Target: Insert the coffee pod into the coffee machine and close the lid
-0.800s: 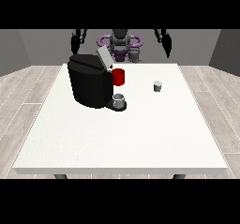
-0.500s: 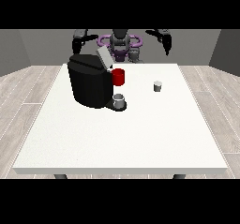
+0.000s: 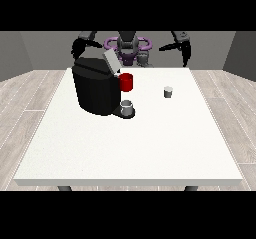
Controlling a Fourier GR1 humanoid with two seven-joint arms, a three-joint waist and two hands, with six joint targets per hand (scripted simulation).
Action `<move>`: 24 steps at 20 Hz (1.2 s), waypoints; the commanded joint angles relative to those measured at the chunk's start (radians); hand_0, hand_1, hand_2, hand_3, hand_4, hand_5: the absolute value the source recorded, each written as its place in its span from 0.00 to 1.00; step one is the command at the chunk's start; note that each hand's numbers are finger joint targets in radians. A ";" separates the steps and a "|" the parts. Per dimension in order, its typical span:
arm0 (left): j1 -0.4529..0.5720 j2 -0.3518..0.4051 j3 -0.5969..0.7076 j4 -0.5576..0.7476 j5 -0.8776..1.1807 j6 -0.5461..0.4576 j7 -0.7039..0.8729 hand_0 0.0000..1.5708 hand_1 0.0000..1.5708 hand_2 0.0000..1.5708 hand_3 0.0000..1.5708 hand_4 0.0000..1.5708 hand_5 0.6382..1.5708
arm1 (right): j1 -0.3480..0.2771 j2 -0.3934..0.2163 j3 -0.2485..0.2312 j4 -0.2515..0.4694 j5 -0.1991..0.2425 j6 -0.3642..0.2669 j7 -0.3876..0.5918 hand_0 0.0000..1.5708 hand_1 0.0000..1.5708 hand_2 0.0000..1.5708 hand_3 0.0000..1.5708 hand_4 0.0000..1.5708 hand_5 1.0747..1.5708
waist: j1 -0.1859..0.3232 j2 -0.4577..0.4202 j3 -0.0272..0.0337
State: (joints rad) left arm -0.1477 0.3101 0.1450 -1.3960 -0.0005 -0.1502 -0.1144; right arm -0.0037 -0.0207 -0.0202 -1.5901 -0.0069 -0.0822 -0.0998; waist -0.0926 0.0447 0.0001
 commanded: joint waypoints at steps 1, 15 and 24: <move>-0.110 0.049 0.025 0.076 0.017 -0.046 0.104 0.00 0.00 0.00 0.00 0.00 1.00 | -0.017 0.008 0.001 -0.001 -0.009 -0.001 -0.005 0.00 0.00 0.00 0.00 0.10 1.00 | -0.025 0.010 0.0000; -0.282 0.041 0.012 0.447 -0.134 0.027 0.016 0.00 0.00 0.00 0.00 0.00 1.00 | -0.109 0.008 0.018 0.040 0.009 -0.041 0.019 0.00 0.00 0.00 0.00 0.22 1.00 | -0.044 0.117 -0.0002; -0.328 0.028 -0.077 0.527 -0.276 0.058 -0.019 0.00 0.00 0.29 0.00 0.00 1.00 | -0.191 0.013 -0.002 0.136 0.027 -0.089 0.065 0.00 0.00 0.00 0.00 0.24 1.00 | -0.012 0.115 -0.0001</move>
State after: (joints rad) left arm -0.4676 0.3898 0.1216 -0.8822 -0.2141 -0.1352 -0.1310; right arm -0.1606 -0.0111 -0.0095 -1.5066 0.0091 -0.1463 -0.0610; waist -0.1260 0.1775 -0.0002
